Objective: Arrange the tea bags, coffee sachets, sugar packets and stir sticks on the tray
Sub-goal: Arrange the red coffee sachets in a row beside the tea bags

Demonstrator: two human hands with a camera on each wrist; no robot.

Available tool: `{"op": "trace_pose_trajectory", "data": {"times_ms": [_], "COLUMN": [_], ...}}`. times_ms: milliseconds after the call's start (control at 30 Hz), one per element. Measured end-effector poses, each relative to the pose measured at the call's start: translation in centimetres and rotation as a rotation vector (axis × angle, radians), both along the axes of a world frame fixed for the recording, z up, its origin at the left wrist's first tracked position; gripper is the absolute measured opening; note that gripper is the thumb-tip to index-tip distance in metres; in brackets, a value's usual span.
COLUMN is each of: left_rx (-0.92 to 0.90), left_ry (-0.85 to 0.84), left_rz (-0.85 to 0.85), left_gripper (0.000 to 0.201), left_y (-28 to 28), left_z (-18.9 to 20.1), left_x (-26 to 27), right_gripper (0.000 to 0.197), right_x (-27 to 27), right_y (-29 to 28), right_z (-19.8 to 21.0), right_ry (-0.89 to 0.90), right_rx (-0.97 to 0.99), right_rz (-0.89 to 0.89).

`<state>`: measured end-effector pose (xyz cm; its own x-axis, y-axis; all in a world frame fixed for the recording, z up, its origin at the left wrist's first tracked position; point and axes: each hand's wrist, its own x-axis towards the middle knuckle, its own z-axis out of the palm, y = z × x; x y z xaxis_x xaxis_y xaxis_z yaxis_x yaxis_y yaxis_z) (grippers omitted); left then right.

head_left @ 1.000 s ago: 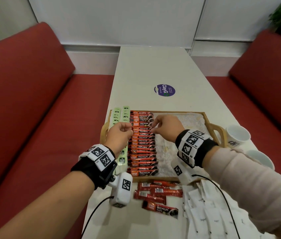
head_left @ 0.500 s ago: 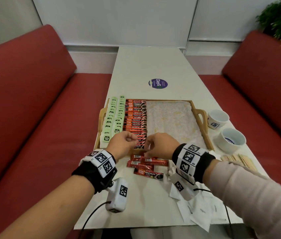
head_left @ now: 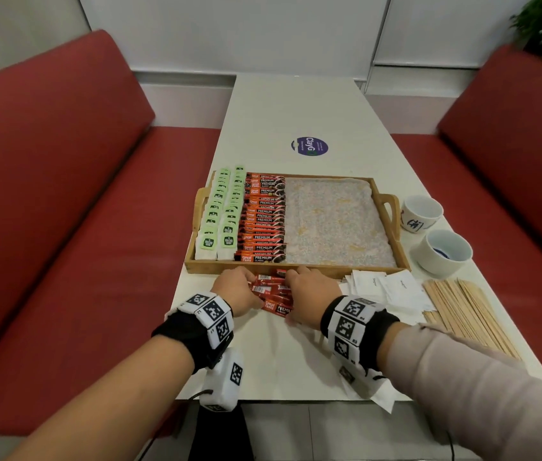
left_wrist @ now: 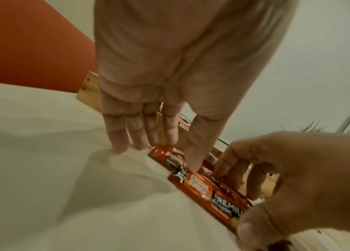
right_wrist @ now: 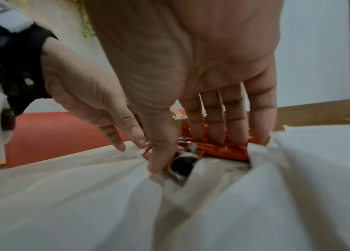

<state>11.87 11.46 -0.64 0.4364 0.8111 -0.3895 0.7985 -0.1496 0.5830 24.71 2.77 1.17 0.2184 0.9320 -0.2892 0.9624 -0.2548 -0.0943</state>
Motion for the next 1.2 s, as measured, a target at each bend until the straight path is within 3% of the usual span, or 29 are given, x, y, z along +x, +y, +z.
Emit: {"op": "trace_pose_trajectory", "data": {"times_ms": [133, 500, 733, 800, 900, 967, 1033, 1200], "left_rx": [-0.031, -0.066, -0.15, -0.163, -0.22, -0.317, -0.422, -0.522], "left_ry": [0.028, -0.082, -0.271, -0.379, -0.518, -0.559, -0.611, -0.875], "left_rz": [-0.014, 0.005, 0.144, 0.2, 0.269, 0.257, 0.238, 0.293], "left_gripper": [0.057, 0.031, 0.053, 0.053, 0.034, 0.037, 0.044, 0.033], "left_y": [-0.6, -0.7, -0.1, 0.0, -0.3, -0.3, -0.2, 0.3], "left_z": [-0.5, -1.0, -0.3, 0.6, 2.7, 3.6, 4.2, 5.4], "left_x": [0.1, -0.6, -1.0, -0.8, -0.4, -0.2, 0.2, 1.5], "right_gripper": [0.064, 0.04, 0.028, 0.023, 0.027, 0.03, 0.032, 0.033], "right_x": [-0.4, -1.1, -1.0, -0.6, 0.0, 0.2, 0.3, 0.2], "right_y": [0.1, 0.7, 1.1, 1.5, 2.5, 3.2, 3.8, 4.5], "right_z": [-0.5, -1.6, -1.2, -0.2, 1.8, 3.1, 4.2, 5.3], "right_ry": [0.017, 0.088, 0.162, 0.226, 0.359, 0.494, 0.628, 0.827], "right_rx": [0.016, -0.023, -0.068, -0.022, 0.091, 0.192, 0.243, 0.264], "right_rz": [0.016, 0.087, 0.076, 0.011, -0.082, -0.138, -0.151, -0.124]}}
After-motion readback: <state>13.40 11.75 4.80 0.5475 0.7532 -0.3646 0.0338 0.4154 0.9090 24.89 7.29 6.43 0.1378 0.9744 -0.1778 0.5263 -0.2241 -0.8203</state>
